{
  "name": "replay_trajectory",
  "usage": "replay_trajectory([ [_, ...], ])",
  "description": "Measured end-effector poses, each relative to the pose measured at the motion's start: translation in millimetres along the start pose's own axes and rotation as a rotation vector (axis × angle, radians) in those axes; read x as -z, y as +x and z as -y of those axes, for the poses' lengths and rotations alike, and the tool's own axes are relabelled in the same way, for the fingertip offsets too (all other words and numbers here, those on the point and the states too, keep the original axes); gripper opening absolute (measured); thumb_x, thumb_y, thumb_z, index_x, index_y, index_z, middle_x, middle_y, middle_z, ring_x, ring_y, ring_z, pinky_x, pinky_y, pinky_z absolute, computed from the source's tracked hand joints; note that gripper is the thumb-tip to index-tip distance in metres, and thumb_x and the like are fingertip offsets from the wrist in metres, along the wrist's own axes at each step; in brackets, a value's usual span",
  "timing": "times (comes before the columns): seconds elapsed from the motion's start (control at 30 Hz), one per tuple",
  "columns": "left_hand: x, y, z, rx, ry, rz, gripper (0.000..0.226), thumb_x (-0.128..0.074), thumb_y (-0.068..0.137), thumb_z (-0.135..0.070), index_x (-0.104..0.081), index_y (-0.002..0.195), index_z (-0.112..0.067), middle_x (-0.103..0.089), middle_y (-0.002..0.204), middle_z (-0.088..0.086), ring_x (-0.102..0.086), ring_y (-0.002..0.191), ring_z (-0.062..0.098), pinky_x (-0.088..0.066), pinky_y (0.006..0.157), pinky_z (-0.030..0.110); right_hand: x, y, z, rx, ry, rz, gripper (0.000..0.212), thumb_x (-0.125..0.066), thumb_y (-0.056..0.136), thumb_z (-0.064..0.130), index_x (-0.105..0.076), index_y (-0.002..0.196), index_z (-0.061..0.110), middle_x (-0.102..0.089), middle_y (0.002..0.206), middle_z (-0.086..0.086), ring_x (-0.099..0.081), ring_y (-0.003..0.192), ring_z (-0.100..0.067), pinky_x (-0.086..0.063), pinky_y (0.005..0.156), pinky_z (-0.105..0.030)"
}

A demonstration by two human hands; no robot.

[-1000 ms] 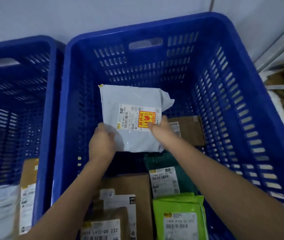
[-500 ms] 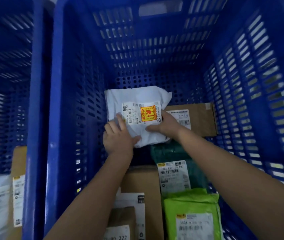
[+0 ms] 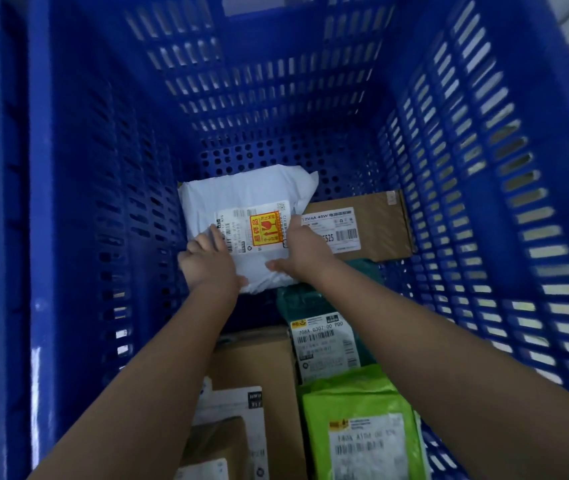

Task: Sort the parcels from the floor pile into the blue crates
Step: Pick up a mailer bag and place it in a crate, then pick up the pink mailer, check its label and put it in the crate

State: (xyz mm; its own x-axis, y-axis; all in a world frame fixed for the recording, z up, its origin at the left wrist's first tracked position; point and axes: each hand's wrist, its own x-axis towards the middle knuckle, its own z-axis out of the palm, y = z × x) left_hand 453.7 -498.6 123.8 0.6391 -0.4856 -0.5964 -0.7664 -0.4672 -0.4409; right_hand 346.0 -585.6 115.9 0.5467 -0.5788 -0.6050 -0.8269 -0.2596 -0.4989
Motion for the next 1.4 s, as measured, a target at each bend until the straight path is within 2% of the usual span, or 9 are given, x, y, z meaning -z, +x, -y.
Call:
replay_trajectory([
  [0.17,26.3,-22.2,13.5,-0.04,-0.194,0.121,0.066,-0.049,0.091,-0.041,-0.023,0.144,-0.011,-0.018,0.148,0.015,-0.027,0.134,0.032,-0.037,0.099,0.04,15.4,-26.9,8.5,-0.104,0.028,0.066,0.074,-0.065,0.084,0.017,-0.02,0.141,0.002,-0.038,0.136,-0.021,-0.041,0.125,-0.034,-0.039,0.1,-0.038],
  [0.3,71.2,-63.0,11.6,-0.189,-0.375,-0.024,0.051,-0.048,0.094,-0.035,-0.035,0.134,-0.006,-0.03,0.137,0.019,-0.033,0.126,0.037,-0.038,0.096,0.044,60.8,-87.0,8.6,-0.017,0.087,-0.022,0.048,-0.052,0.092,0.023,-0.036,0.131,0.0,-0.038,0.131,-0.02,-0.041,0.12,-0.034,-0.041,0.095,-0.039],
  [0.4,112.7,-110.7,-14.2,-0.375,-0.647,-0.221,0.043,-0.049,0.093,-0.025,-0.043,0.129,-0.002,-0.041,0.123,0.023,-0.045,0.113,0.039,-0.04,0.09,0.045,104.2,-150.6,6.0,0.072,0.303,-0.29,0.038,-0.049,0.093,0.024,-0.048,0.123,0.0,-0.05,0.12,-0.015,-0.053,0.108,-0.027,-0.046,0.094,-0.04],
  [0.57,162.6,-241.5,-81.6,-0.868,-0.978,-0.415,0.021,-0.049,0.091,-0.023,-0.052,0.11,-0.014,-0.046,0.108,0.007,-0.051,0.097,0.025,-0.044,0.085,0.042,159.6,-310.6,-35.9,0.239,0.621,-0.979,0.024,-0.048,0.084,0.015,-0.063,0.099,0.027,-0.06,0.091,0.016,-0.06,0.089,0.001,-0.046,0.077,-0.009],
  [0.7,155.5,-356.4,-128.0,-1.234,-0.964,-0.428,0.013,-0.037,0.09,-0.036,-0.044,0.1,-0.032,-0.044,0.107,-0.011,-0.046,0.094,0.005,-0.038,0.078,0.019,141.8,-411.9,-132.1,-0.137,0.691,-1.404,0.031,-0.046,0.085,0.003,-0.064,0.08,0.027,-0.064,0.077,0.011,-0.062,0.074,-0.001,-0.049,0.064,-0.01],
  [0.8,120.2,-430.9,-164.4,-1.497,-0.738,-0.368,0.023,-0.037,0.078,-0.033,-0.055,0.091,-0.026,-0.055,0.092,-0.009,-0.052,0.071,0.006,-0.042,0.058,0.018,84.1,-465.8,-221.7,-0.548,0.889,-1.478,0.037,-0.043,0.089,-0.006,-0.062,0.077,0.022,-0.063,0.075,0.005,-0.061,0.067,-0.004,-0.049,0.055,-0.01],
  [1.0,0.6,-493.0,-246.3,-1.532,-0.188,-0.064,0.016,-0.051,0.071,-0.035,-0.061,0.081,-0.028,-0.059,0.083,-0.01,-0.061,0.076,0.007,-0.046,0.058,0.014,-75.9,-552.7,-354.8,-1.2,1.343,-1.322,0.02,-0.041,0.092,-0.003,-0.059,0.097,0.002,-0.06,0.082,-0.011,-0.057,0.071,-0.023,-0.045,0.058,-0.026],
  [1.13,-78.8,-497.3,-308.8,-1.418,0.241,0.126,0.03,-0.037,0.094,-0.028,-0.045,0.12,-0.016,-0.045,0.125,0.006,-0.042,0.119,0.024,-0.038,0.094,0.034,-165.1,-598.2,-400.2,-1.335,1.476,-1.069,0.011,-0.043,0.094,-0.001,-0.054,0.095,-0.002,-0.056,0.079,-0.015,-0.054,0.064,-0.022,-0.044,0.056,-0.03],
  [1.4,-163.8,-498.8,-410.3,-1.2,0.524,0.201,0.03,-0.035,0.096,-0.028,-0.051,0.113,-0.009,-0.056,0.119,0.009,-0.054,0.109,0.024,-0.044,0.088,0.031,-272.3,-647.7,-456.1,-1.421,1.751,-0.432,0.01,-0.041,0.094,0.007,-0.046,0.087,0.003,-0.052,0.07,-0.012,-0.048,0.056,-0.021,-0.037,0.05,-0.023],
])
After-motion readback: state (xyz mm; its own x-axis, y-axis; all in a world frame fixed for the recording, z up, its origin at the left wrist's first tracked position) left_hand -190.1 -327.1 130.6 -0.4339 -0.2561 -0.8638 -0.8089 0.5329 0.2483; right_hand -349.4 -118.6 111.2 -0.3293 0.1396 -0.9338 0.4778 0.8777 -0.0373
